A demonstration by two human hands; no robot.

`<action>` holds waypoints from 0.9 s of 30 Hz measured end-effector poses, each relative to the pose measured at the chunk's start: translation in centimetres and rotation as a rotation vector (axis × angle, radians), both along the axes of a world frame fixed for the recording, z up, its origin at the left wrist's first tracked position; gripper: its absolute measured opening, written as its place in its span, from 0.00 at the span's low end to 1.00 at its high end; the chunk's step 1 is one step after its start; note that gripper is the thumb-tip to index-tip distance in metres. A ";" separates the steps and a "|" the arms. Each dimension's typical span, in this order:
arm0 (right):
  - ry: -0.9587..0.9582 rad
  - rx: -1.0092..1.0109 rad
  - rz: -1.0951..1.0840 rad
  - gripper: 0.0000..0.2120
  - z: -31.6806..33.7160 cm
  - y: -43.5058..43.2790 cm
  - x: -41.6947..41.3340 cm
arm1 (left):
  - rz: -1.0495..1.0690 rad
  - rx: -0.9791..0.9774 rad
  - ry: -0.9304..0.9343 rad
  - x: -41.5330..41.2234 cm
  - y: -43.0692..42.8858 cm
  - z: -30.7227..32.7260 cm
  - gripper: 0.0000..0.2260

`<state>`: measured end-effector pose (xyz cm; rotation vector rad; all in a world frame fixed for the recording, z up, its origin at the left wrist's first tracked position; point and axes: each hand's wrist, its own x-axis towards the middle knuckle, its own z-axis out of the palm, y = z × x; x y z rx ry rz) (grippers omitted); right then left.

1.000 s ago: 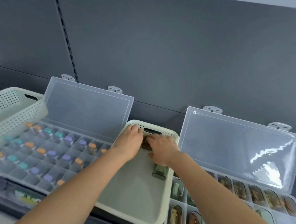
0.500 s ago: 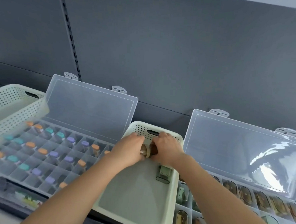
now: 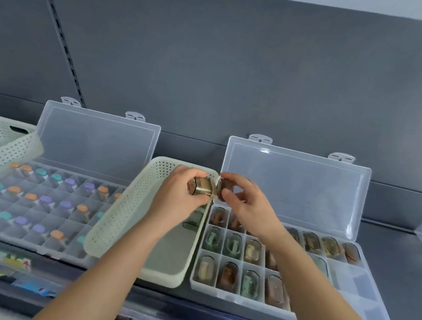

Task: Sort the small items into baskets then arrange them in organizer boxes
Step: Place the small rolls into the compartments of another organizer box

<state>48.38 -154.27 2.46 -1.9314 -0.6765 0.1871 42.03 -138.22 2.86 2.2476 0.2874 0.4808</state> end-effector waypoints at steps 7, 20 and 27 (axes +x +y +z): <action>0.302 0.075 0.007 0.18 -0.2 -10.9 -1.6 | -0.028 0.032 0.005 -0.9 -10.8 0.6 0.22; -0.114 -0.339 -0.264 0.16 -2.0 -25.5 -2.4 | -0.332 0.256 0.143 -1.4 -24.4 -0.8 0.27; -0.175 -0.393 -0.368 0.20 -3.6 -27.4 -1.9 | -0.417 0.429 0.215 0.9 -26.9 -1.9 0.25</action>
